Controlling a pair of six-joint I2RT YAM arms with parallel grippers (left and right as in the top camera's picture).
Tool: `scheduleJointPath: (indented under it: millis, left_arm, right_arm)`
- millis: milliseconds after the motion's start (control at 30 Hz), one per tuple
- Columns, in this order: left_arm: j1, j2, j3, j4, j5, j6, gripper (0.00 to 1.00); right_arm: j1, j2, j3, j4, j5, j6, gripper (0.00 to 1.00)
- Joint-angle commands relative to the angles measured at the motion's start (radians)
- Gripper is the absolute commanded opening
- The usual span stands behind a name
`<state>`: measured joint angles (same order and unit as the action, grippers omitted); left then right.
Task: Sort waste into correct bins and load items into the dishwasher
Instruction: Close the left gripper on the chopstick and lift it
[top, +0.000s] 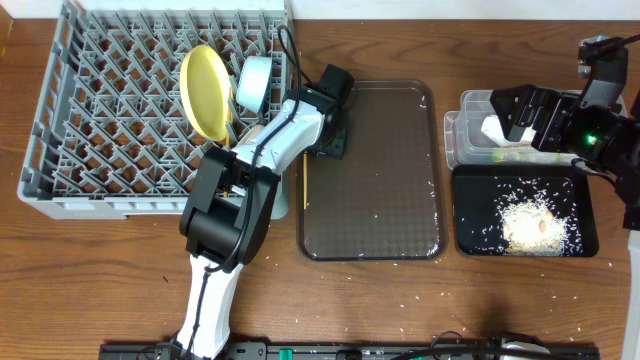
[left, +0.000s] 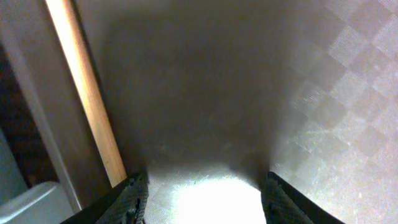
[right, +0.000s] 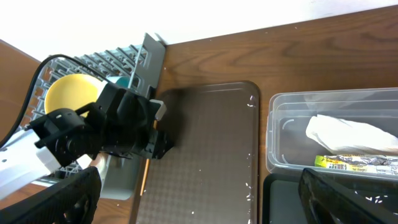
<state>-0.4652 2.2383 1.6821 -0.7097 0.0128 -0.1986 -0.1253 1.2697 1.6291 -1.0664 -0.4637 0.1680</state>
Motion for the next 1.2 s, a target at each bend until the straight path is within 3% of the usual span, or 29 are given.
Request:
scheduleJointPath:
  millis: [0, 567, 1167]
  left_arm:
    - [0.012, 0.015, -0.010, -0.019, 0.002, 0.166, 0.60]
    - [0.021, -0.070, 0.016, -0.048, -0.051, 0.187, 0.60]
    - [0.022, -0.069, -0.035, -0.005, -0.051, 0.114, 0.60]
  right_arm:
    - [-0.012, 0.000, 0.013, -0.001, -0.008, 0.003, 0.99]
    - [-0.012, 0.000, 0.013, -0.001, -0.008, 0.003, 0.99]
    - [-0.012, 0.000, 0.013, -0.001, -0.008, 0.003, 0.99]
